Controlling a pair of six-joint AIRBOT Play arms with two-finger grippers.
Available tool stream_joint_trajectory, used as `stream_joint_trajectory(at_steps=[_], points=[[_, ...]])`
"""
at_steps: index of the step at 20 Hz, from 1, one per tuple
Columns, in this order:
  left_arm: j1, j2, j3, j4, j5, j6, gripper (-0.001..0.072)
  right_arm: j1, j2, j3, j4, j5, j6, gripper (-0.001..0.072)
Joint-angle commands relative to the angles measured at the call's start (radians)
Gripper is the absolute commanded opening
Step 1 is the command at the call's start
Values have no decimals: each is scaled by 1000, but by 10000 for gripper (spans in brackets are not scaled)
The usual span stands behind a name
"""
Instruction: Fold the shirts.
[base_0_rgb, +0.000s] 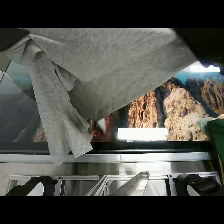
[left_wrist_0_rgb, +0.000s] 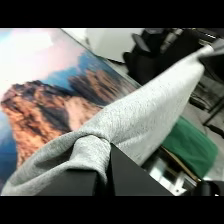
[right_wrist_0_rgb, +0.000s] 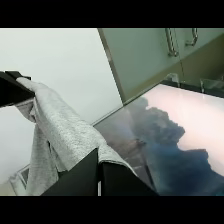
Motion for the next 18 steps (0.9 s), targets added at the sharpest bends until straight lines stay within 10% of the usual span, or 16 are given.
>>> stream_joint_trajectory(at_steps=[1,4,7,9,11,18], points=[[-104,-141,-41,131,125,17,28,67,-145,1,-80,-32,12,15],[-181,-380,-55,208,217,61,75,85,-359,1,-176,-61,117,15],[-160,-553,-55,209,275,59,686,71,-554,1,-366,-91,324,15],[-106,-618,-55,209,262,46,713,48,-671,1,-442,-106,364,72],[-35,-639,-55,209,172,45,713,-9,-743,2,-442,-69,363,685],[131,-603,-154,496,-275,-213,709,-339,-825,24,-456,22,287,702]])
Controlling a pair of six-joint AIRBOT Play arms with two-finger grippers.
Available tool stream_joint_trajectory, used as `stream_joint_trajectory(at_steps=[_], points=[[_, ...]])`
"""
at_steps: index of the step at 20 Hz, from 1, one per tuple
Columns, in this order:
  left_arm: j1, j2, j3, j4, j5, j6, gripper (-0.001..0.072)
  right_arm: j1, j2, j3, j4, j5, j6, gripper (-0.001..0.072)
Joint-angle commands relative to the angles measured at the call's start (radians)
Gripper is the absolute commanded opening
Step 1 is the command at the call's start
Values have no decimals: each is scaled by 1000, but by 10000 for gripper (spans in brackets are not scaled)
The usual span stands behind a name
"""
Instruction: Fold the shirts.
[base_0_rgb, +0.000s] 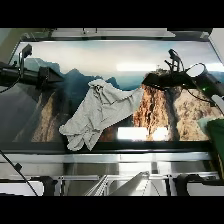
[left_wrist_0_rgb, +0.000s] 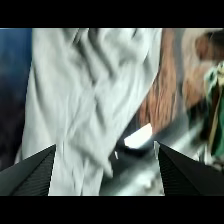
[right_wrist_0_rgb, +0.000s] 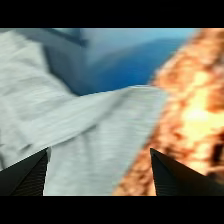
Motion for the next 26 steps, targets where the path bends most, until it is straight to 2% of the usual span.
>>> stream_joint_trajectory(at_steps=[1,4,6,11,12,13,14,18,21,22,23,24,25,26], points=[[41,49,-145,172,-159,-112,709,-152,-88,27,-15,85,-16,702],[41,161,-403,179,-82,-107,708,-184,-195,51,24,199,-98,702],[41,222,-556,181,-17,-103,708,-168,-254,51,105,243,-151,702],[41,245,-761,177,188,-103,708,-70,-332,51,338,257,-225,693],[40,229,-776,176,229,-103,708,-48,-343,51,359,252,-225,610],[41,206,-778,174,257,-103,707,-28,-351,51,365,241,-224,417],[40,180,-777,163,271,-100,706,-12,-360,52,365,236,-224,363],[40,77,-777,40,284,-14,688,37,-379,53,403,235,-224,362],[40,41,-773,-145,324,110,688,52,-379,53,524,234,-227,360],[40,33,-753,-169,338,130,675,53,-379,53,564,235,-257,357],[40,26,-727,-172,341,132,480,53,-379,53,594,236,-280,280],[40,24,-700,-172,332,132,242,52,-379,54,609,236,-294,78],[40,26,-672,-173,309,136,11,51,-379,58,611,236,-309,28],[40,26,-633,-175,273,138,10,51,-379,61,611,237,-320,17]])
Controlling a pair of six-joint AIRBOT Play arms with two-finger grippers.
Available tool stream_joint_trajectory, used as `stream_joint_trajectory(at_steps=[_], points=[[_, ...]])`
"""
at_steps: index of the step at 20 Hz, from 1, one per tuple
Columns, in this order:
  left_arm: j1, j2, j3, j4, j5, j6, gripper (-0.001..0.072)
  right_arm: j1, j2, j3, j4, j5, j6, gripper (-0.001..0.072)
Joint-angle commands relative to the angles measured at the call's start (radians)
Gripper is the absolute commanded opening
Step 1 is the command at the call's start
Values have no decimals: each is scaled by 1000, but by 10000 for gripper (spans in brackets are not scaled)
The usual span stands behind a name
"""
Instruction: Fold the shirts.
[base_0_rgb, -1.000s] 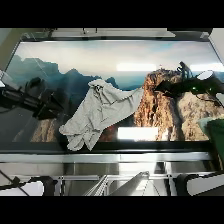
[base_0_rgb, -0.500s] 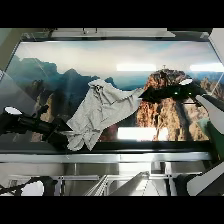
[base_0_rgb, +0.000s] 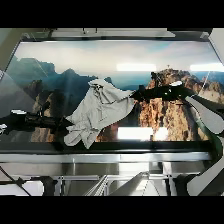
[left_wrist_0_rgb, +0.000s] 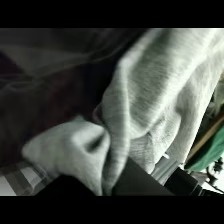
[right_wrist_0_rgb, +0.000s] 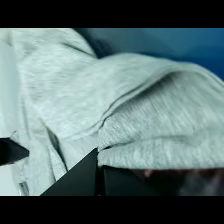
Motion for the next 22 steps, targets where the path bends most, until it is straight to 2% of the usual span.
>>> stream_joint_trajectory(at_steps=[1,5,8,11,13,15,16,18,20,22], points=[[0,-8,107,-75,-105,34,10,3,1,11,69,16,-62,16],[0,65,303,-219,-302,21,9,-8,88,20,87,191,-90,14],[0,186,512,-250,-407,-80,10,-30,296,20,140,334,-136,14],[0,311,743,-250,-472,-163,10,-56,626,20,134,263,-154,15],[0,405,866,-249,-434,-171,15,-56,866,20,108,131,-178,15],[0,492,948,-219,-367,-171,18,-39,1072,19,-14,-18,-171,15],[0,525,982,-139,-320,-177,18,-21,1148,17,-121,-73,-119,15],[0,545,1015,46,-272,-238,18,23,1207,10,-327,-92,47,15],[0,494,1017,95,-325,-261,19,66,1185,-39,-461,-92,158,15],[-39,402,1005,94,-378,-266,19,87,1123,-120,-484,-93,192,15]])
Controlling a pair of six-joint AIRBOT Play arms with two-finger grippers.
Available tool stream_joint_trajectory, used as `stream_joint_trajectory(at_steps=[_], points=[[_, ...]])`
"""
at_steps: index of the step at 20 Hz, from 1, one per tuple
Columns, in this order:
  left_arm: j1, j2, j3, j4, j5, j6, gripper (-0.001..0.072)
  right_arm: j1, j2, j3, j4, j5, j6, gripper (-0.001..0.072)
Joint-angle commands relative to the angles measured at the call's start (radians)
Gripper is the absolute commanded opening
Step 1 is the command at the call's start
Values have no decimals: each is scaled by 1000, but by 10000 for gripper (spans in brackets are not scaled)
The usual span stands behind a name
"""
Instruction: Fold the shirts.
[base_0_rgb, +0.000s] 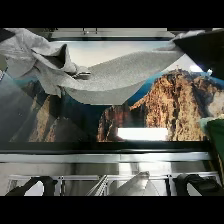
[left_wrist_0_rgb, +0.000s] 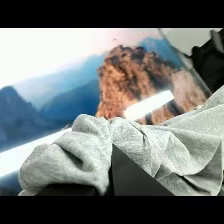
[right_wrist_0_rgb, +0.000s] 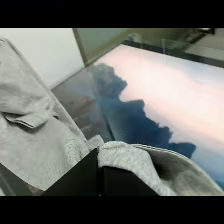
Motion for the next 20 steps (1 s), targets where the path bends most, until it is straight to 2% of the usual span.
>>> stream_joint_trajectory(at_steps=[1,2,3,4,5,9,13,15,17,18,19,20], points=[[-52,-103,-12,81,-18,-30,19,39,-46,-112,-155,-45,121,15],[-82,-152,-47,80,-5,-29,20,41,-92,-151,-156,-58,121,15],[-110,-201,-81,80,5,-21,83,41,-134,-184,-156,-71,121,15],[-137,-253,-121,81,6,-9,288,41,-183,-211,-155,-86,121,15],[-159,-300,-163,81,14,12,312,42,-231,-227,-155,-93,120,15],[-217,-497,-314,90,97,152,323,41,-457,-249,-157,-115,119,15],[-136,-619,-359,112,-11,151,334,3,-566,-249,-237,-26,137,38],[-81,-619,-394,112,-50,150,334,-57,-555,-249,-291,31,185,330],[-38,-615,-414,114,-111,136,340,-139,-544,-249,-313,92,194,349],[-27,-604,-436,114,-119,130,361,-180,-544,-249,-313,122,195,382],[-23,-591,-471,116,-95,129,716,-223,-545,-251,-313,152,195,494],[-25,-578,-507,116,-56,124,709,-258,-545,-258,-312,168,195,571]])
